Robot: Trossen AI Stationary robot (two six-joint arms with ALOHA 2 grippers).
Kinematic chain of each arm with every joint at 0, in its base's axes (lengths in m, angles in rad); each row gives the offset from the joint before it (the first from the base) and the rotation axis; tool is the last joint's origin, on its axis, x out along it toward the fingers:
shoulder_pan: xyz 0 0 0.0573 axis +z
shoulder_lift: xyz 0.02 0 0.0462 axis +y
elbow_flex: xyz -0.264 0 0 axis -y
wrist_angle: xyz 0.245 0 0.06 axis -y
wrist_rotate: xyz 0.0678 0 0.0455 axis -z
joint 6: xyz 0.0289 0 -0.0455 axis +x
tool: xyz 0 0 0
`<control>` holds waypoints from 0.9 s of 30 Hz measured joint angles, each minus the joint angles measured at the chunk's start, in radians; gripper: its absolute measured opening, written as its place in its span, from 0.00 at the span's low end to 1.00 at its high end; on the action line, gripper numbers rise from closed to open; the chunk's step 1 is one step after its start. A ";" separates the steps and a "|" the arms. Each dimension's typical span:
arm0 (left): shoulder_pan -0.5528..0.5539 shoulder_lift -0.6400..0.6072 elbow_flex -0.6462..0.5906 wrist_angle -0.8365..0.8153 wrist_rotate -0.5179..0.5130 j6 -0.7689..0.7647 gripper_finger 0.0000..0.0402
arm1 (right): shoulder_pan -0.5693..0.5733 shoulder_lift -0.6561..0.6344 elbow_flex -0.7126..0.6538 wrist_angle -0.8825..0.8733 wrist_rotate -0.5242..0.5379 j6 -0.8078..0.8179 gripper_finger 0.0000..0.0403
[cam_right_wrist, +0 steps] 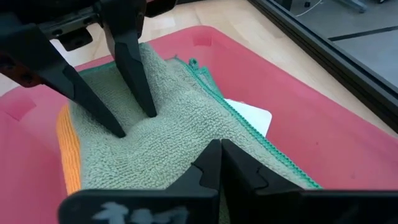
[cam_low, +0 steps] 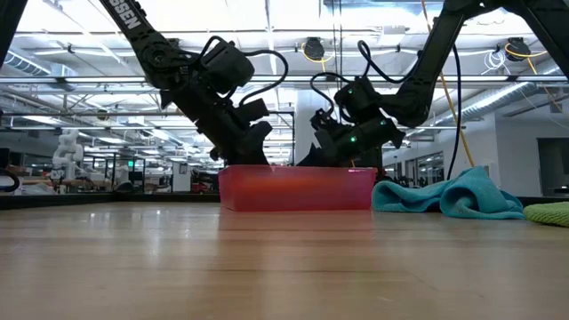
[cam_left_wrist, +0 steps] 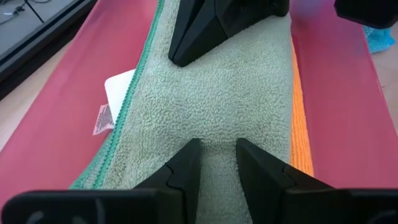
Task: Fold microfiber towels
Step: Put the folded light green microfiber towel into the red bin
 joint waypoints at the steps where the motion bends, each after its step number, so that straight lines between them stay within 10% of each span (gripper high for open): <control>1: 0.000 0.000 0.000 -0.001 0.001 0.000 0.27 | 0.001 0.000 0.000 -0.002 0.001 -0.001 0.01; 27: 0.011 -0.104 -0.006 -0.051 0.040 0.050 0.27 | 0.011 -0.058 -0.007 0.011 -0.003 0.016 0.01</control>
